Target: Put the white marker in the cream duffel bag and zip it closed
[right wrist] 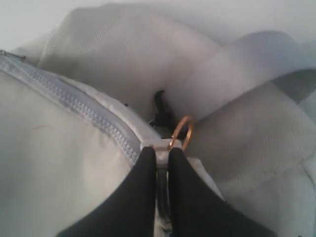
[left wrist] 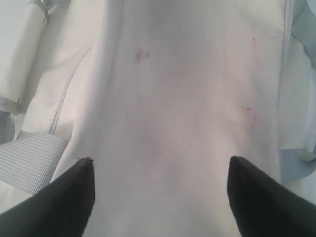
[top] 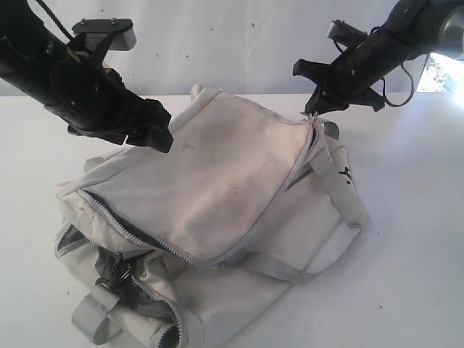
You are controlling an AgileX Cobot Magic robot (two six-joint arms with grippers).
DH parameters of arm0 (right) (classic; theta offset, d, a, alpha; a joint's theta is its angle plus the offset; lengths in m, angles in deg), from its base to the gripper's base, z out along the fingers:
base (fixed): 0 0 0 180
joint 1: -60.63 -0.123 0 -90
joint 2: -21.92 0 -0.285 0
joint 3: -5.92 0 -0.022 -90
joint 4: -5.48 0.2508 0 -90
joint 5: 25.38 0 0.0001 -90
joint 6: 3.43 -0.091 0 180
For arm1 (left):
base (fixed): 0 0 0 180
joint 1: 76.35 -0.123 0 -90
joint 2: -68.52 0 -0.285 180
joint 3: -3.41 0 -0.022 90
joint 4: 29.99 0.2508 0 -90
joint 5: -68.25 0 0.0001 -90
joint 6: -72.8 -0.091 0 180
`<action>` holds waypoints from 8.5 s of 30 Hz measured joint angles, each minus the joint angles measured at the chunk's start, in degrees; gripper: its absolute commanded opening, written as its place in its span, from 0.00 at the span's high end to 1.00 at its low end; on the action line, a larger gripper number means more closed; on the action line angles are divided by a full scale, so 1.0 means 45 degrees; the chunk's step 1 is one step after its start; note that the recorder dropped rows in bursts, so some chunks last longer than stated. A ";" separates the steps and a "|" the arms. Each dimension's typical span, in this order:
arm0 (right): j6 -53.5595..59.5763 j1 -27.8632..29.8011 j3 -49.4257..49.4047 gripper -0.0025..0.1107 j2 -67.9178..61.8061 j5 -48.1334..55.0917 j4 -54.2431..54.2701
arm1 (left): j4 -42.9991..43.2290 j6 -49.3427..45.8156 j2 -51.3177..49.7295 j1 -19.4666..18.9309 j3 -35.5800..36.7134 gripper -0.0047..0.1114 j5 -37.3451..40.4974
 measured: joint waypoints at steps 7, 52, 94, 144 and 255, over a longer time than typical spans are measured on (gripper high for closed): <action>0.0196 0.0000 0.0000 0.98 0.0404 0.0840 -0.0454 | 0.0000 0.0000 0.0000 0.0000 0.0000 0.24 0.0000; 0.0564 -0.0761 -0.9428 0.98 0.7611 -0.1353 -0.1008 | -0.0040 0.0346 0.0000 0.0000 0.0398 0.24 0.0201; 0.1322 -0.1560 -0.6911 0.37 0.5565 -0.2882 -0.0810 | 0.0711 0.6122 -0.0628 0.0010 0.0799 0.17 0.4429; -0.1504 -0.2384 -0.9211 0.97 0.6363 -0.3430 -0.1816 | -0.1708 0.0944 -0.4856 -0.3698 -0.5177 0.92 0.1772; 0.3410 0.2367 -0.7868 0.43 0.6389 0.0728 0.3054 | 0.0583 1.1017 -0.6094 0.6772 -0.1396 0.35 -0.8942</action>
